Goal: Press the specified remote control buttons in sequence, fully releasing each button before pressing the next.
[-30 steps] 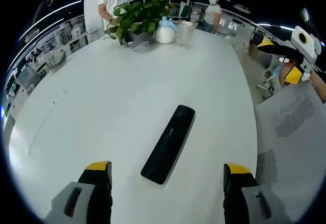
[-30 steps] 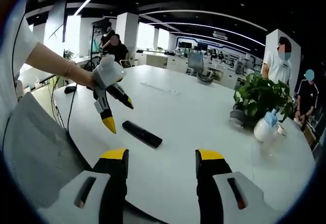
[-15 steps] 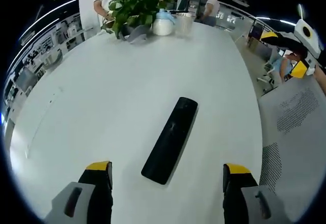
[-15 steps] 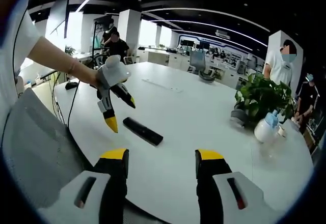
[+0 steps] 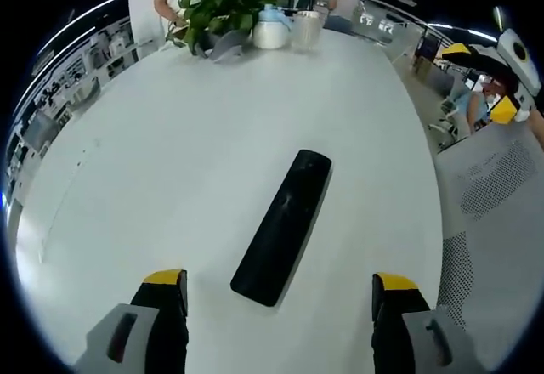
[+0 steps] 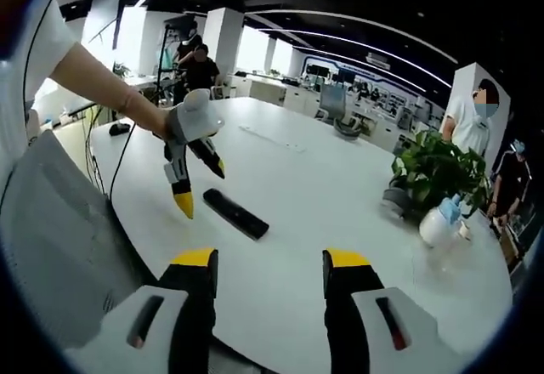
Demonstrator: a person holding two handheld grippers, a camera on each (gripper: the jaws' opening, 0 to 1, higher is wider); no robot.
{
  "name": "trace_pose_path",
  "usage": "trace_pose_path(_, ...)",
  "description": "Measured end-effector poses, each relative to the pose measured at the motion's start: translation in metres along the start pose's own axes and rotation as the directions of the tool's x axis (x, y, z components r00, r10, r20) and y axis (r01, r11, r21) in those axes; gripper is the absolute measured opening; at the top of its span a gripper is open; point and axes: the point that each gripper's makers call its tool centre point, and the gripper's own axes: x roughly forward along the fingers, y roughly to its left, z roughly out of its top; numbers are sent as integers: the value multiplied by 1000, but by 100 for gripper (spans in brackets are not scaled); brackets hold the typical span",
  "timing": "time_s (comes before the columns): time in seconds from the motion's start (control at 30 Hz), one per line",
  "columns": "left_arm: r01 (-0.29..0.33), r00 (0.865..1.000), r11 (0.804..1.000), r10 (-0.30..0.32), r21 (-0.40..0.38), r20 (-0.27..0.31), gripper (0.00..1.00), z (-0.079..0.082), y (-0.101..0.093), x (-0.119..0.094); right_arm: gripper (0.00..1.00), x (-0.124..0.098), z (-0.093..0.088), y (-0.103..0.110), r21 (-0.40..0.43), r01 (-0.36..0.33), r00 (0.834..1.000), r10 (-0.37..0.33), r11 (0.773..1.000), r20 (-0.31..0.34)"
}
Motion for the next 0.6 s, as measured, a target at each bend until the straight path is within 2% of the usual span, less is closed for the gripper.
trace_pose_path(0.13, 8, 1000, 1000, -8, 2, -9, 93, -1, -1, 2, 50, 0, 0, -1, 24, -5, 1000, 5, 1000, 7)
trace_pose_path(0.6, 25, 999, 999, -24, 29, -31, 93, 1, 0, 9, 49, 1, 0, -2, 8, 1, 1000, -1, 1000, 3)
